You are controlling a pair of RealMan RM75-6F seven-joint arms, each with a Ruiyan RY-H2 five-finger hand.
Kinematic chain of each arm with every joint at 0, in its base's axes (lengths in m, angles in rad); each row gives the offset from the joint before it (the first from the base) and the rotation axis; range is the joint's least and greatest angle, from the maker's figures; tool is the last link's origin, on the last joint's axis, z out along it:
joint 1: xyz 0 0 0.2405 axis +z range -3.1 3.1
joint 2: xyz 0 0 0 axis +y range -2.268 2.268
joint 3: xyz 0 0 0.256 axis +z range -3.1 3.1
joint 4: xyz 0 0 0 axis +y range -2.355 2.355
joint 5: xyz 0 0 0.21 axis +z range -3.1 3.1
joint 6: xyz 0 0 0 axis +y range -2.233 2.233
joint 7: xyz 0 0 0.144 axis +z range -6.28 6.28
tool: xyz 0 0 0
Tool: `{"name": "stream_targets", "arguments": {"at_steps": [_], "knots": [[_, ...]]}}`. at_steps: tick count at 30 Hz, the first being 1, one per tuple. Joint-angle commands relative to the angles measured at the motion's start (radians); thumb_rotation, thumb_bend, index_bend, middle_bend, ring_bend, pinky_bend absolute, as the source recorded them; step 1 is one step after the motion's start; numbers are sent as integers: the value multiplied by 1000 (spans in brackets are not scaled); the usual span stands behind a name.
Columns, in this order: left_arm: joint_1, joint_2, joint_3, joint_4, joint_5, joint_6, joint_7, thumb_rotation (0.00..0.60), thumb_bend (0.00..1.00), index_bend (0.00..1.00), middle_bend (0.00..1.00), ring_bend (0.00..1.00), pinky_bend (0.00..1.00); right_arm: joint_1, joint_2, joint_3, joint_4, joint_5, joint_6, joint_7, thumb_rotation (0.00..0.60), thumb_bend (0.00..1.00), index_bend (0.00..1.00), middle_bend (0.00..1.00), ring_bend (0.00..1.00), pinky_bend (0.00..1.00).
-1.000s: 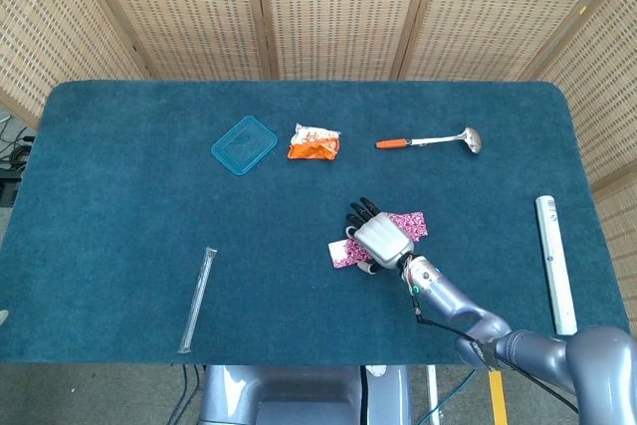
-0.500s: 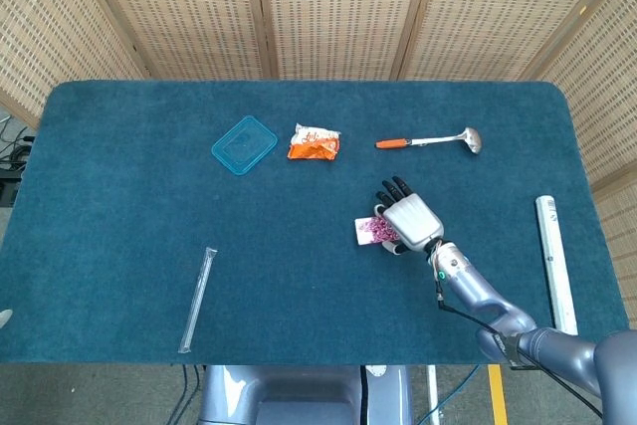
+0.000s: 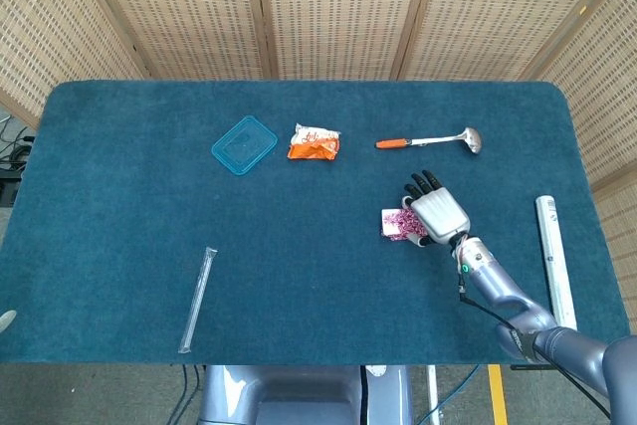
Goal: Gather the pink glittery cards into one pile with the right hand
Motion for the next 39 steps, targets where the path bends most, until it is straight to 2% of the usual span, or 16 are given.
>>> {"name": "stream_targets", "arguments": {"at_steps": [1, 13, 20, 28, 32, 39], "knots": [[0, 1, -1, -1, 0, 2, 2, 600, 46, 0, 0, 0, 0, -1, -6, -5, 22, -10, -4, 19, 600, 348, 468, 193, 0, 0], [1, 2, 0, -1, -2, 2, 6, 600, 46, 0, 0, 0, 0, -1, -22, -6, 68, -22, -14, 60, 600, 214, 405, 173, 0, 0], [-2, 4, -1, -4, 0, 2, 7, 600, 46, 0, 0, 0, 0, -4, -11, 7, 58, -23, 6, 69, 600, 207, 384, 166, 0, 0], [-9, -2, -4, -3, 2, -5, 7, 600, 46, 0, 0, 0, 0, -32, 41, 36, -18, 1, 62, 54, 600, 210, 378, 166, 0, 0], [-13, -13, -11, 9, 13, 7, 0, 600, 46, 0, 0, 0, 0, -92, 94, 69, -109, 38, 169, 28, 600, 246, 378, 168, 0, 0], [-14, -35, -19, 27, 42, 36, -12, 600, 46, 0, 0, 0, 0, -171, 170, 84, -245, 85, 266, -27, 600, 296, 378, 177, 0, 0]]}}
